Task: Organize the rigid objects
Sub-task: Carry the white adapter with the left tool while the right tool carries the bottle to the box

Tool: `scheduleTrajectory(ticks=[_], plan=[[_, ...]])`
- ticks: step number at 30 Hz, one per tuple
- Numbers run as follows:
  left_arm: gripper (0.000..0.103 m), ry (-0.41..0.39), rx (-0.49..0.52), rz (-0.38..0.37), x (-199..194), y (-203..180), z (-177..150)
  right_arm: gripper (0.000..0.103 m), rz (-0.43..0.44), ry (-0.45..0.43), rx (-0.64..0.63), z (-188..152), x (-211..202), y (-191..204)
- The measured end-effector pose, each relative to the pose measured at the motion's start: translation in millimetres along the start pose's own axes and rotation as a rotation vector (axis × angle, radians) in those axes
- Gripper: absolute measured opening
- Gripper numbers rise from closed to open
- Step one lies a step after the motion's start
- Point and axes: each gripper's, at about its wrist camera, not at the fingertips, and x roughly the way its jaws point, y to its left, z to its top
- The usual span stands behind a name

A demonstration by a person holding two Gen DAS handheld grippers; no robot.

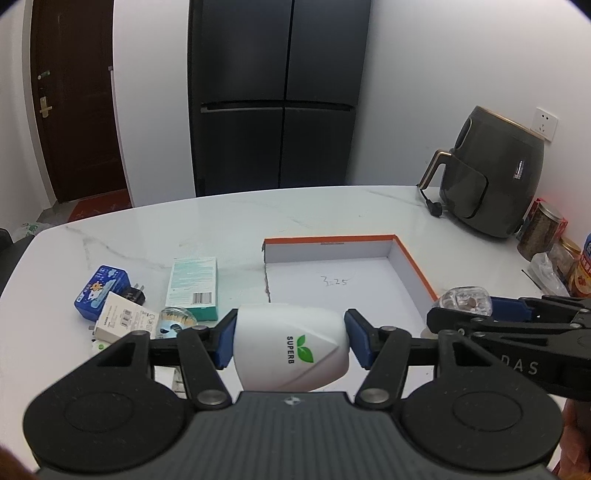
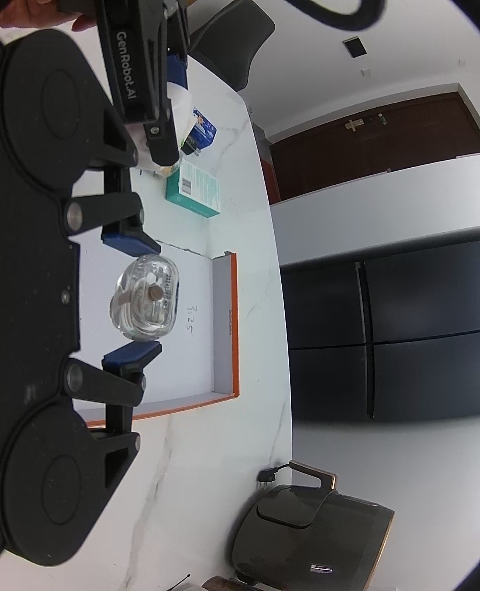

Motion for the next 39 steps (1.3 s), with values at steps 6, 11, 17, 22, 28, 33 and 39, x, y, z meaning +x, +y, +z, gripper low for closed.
scheduleTrajectory(ticks=[6,11,17,22,28,33,39], plan=[[0.061,0.012,0.002,-0.013,10.1,-6.9,2.3,0.061,-0.007,0.009,0.001,0.4,5.1,-8.2],[0.061,0.015,0.005,-0.023,20.0,-13.2,5.8,0.061,-0.017,0.013,0.009,4.2,11.9,-17.8],[0.061,0.018,0.008,-0.027,30.1,-18.9,9.5,0.061,-0.02,0.016,0.005,8.9,19.8,-27.1],[0.061,0.021,0.003,-0.028,35.6,-20.8,11.8,0.061,-0.022,0.024,0.006,9.7,24.7,-32.2],[0.061,0.023,0.003,-0.03,40.7,-25.4,15.3,0.061,-0.028,0.027,0.005,12.3,29.8,-36.3],[0.061,0.02,0.004,-0.032,47.2,-29.0,19.6,0.061,-0.029,0.03,0.001,16.2,36.4,-40.0],[0.061,0.019,0.004,-0.029,58.1,-33.8,25.4,0.061,-0.034,0.032,-0.012,22.8,45.7,-45.6]])
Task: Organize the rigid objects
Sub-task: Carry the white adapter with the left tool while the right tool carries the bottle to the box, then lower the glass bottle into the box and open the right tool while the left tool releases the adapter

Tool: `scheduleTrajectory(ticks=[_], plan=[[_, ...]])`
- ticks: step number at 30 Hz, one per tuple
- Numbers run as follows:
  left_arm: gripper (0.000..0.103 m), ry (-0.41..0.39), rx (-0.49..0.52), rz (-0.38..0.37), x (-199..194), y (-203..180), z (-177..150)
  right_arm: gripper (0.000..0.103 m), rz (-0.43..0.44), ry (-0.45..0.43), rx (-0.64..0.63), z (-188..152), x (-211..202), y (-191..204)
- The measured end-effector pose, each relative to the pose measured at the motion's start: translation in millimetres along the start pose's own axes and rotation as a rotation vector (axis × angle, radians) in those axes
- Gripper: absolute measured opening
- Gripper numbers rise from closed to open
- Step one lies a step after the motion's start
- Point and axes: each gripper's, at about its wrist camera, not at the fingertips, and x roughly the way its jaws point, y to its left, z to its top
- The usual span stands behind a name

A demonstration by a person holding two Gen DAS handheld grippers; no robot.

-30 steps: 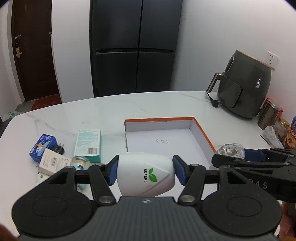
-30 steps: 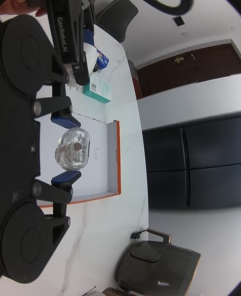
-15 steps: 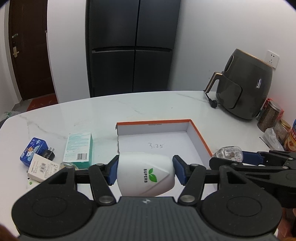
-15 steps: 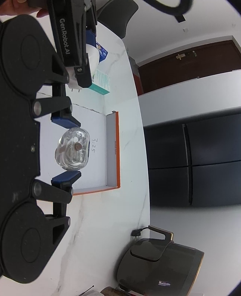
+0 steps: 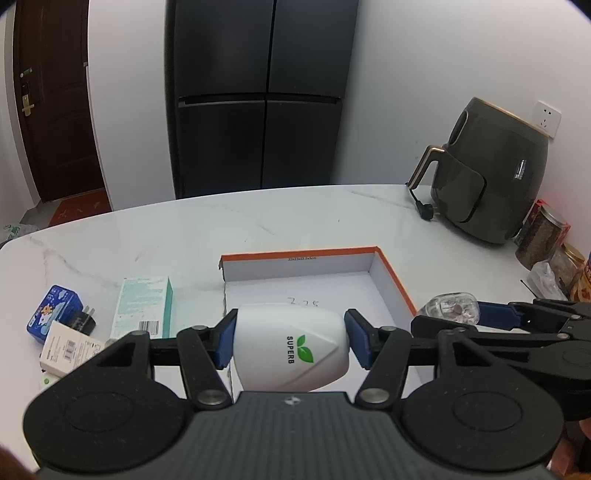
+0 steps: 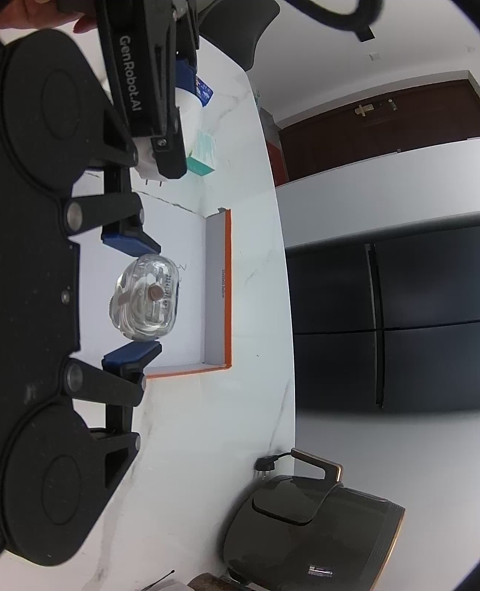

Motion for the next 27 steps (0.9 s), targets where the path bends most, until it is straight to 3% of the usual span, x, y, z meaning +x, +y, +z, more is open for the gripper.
scheduleTrajectory(ticks=[27], plan=[[0.061,0.013,-0.029,0.026,38.1,0.4,21.6,0.062,0.003,0.018,-0.039,27.2,47.6,-17.6]])
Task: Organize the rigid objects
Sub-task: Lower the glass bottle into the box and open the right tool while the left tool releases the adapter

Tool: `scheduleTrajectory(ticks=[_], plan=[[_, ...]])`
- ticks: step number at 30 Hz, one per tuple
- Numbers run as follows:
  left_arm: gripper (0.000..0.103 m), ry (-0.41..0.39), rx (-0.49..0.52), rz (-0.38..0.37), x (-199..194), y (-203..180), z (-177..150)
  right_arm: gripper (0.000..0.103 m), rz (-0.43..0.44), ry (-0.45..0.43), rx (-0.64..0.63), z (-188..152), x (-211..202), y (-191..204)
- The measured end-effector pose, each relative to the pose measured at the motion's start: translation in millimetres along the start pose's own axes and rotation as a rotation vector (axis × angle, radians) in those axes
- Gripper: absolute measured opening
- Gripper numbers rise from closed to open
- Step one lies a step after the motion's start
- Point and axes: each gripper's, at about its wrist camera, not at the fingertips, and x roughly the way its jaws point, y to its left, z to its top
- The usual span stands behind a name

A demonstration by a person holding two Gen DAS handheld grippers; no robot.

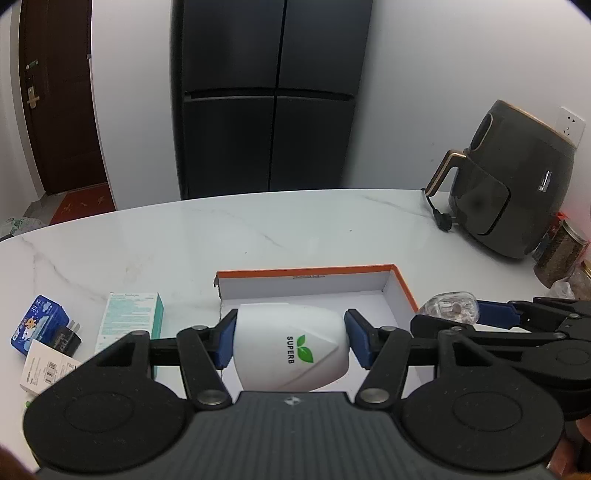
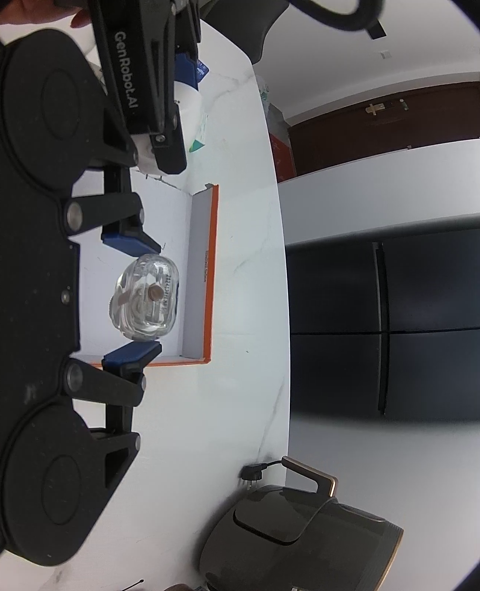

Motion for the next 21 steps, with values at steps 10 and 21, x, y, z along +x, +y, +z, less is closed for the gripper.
scheduleTrajectory(ticks=[10,21], plan=[[0.061,0.012,-0.003,0.002,13.3,3.3,4.7,0.061,-0.008,0.039,-0.023,8.2,29.1,0.6],[0.061,0.034,0.0,-0.002,32.0,3.0,11.0,0.052,-0.043,0.008,-0.018,39.7,50.2,-15.8]])
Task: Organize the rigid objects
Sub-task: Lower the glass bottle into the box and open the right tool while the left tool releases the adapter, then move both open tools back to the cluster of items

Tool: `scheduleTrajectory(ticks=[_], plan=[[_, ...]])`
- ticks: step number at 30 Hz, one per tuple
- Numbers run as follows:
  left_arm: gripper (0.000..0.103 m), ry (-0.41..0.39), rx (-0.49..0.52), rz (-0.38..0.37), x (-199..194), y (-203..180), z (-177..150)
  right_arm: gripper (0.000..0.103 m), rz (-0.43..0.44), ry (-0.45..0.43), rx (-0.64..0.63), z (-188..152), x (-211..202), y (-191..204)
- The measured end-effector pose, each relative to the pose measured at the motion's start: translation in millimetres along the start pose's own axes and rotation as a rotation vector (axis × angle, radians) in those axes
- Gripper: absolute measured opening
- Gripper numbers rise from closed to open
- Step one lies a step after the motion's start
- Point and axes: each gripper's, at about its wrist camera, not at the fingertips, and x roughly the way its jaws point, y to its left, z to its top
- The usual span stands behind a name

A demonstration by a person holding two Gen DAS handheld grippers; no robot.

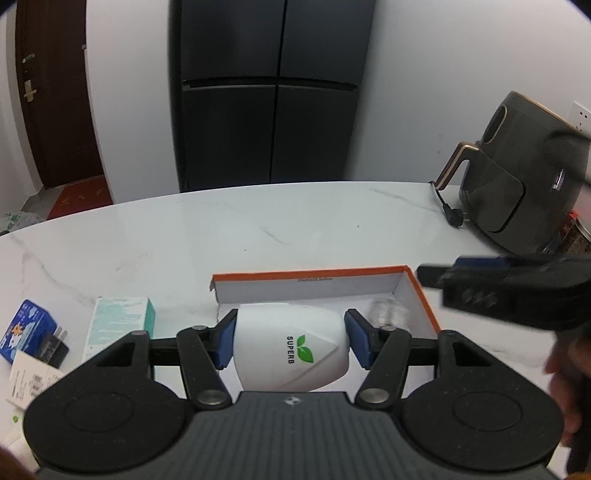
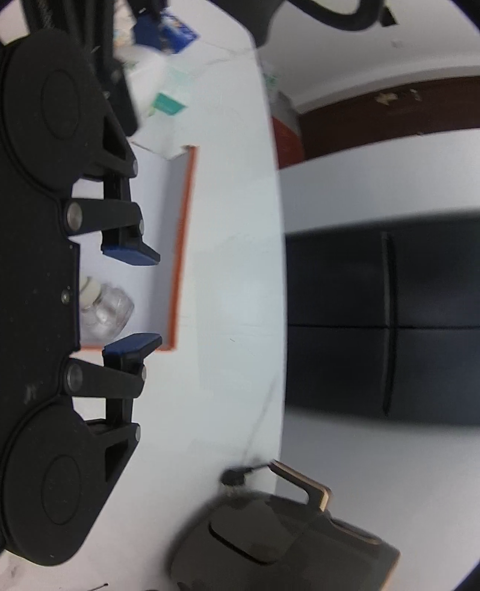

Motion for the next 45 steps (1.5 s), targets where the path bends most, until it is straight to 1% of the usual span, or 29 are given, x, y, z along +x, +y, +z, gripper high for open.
scheduleTrajectory(ticks=[2,5,8,9,11,14,16,18,19,22,23,24,27,28,30,33,35,38,45], plan=[[0.061,0.008,0.0,-0.008,6.1,-1.8,1.6,0.055,-0.022,-0.024,-0.001,1.8,-8.5,-4.5],[0.061,0.014,0.001,-0.021,14.4,-6.5,4.1,0.057,-0.022,-0.025,0.017,0.9,-18.5,-13.1],[0.061,0.025,0.01,-0.037,21.8,-13.0,5.1,0.063,-0.041,-0.033,0.048,-2.5,-30.5,-19.8],[0.061,0.022,0.022,-0.04,23.8,-16.3,5.8,0.064,-0.043,-0.038,0.053,-3.7,-35.2,-21.9],[0.056,0.015,0.04,-0.052,27.5,-22.9,8.6,0.068,-0.049,-0.045,0.063,-6.4,-43.9,-24.6],[0.056,0.008,0.051,-0.068,33.9,-31.3,14.3,0.069,-0.064,-0.05,0.064,-12.0,-55.6,-26.2],[0.059,0.021,0.075,-0.065,37.0,-38.0,17.3,0.07,-0.074,-0.052,0.067,-15.9,-62.6,-26.7],[0.067,0.017,0.082,-0.056,33.2,-40.0,18.5,0.07,-0.079,-0.051,0.075,-18.8,-69.4,-26.9],[0.069,0.013,0.078,-0.051,28.6,-39.6,18.7,0.07,-0.077,-0.052,0.076,-19.7,-72.8,-25.9],[0.08,0.012,0.052,-0.049,12.7,-33.6,19.0,0.071,-0.077,-0.06,0.064,-22.6,-81.4,-19.5],[0.087,0.016,0.05,-0.039,8.3,-31.6,19.2,0.072,-0.077,-0.059,0.064,-23.5,-83.4,-17.4],[0.09,0.022,0.049,-0.02,3.3,-29.2,18.4,0.073,-0.075,-0.058,0.067,-24.5,-85.3,-15.2],[0.093,0.03,0.04,0.016,-12.9,-18.5,13.7,0.077,-0.066,-0.055,0.076,-27.8,-89.8,-7.4],[0.093,0.036,0.033,0.034,-18.6,-14.5,11.3,0.078,-0.062,-0.053,0.077,-28.6,-90.4,-4.0],[0.095,0.037,0.015,0.053,-28.0,-6.8,7.4,0.078,-0.048,-0.046,0.079,-31.2,-92.4,4.5],[0.095,0.046,-0.007,0.087,-40.0,4.9,1.6,0.079,-0.032,-0.039,0.074,-33.5,-93.5,17.7],[0.095,0.046,-0.021,0.091,-48.1,12.9,-2.2,0.079,-0.025,-0.038,0.062,-34.2,-94.5,28.1],[0.096,0.041,-0.034,0.122,-60.2,23.5,-7.1,0.079,-0.009,-0.038,0.046,-34.6,-96.0,43.7],[0.096,0.039,-0.082,0.163,-82.8,52.5,-20.3,0.079,0.045,-0.027,-0.002,-37.5,-94.3,82.0]])
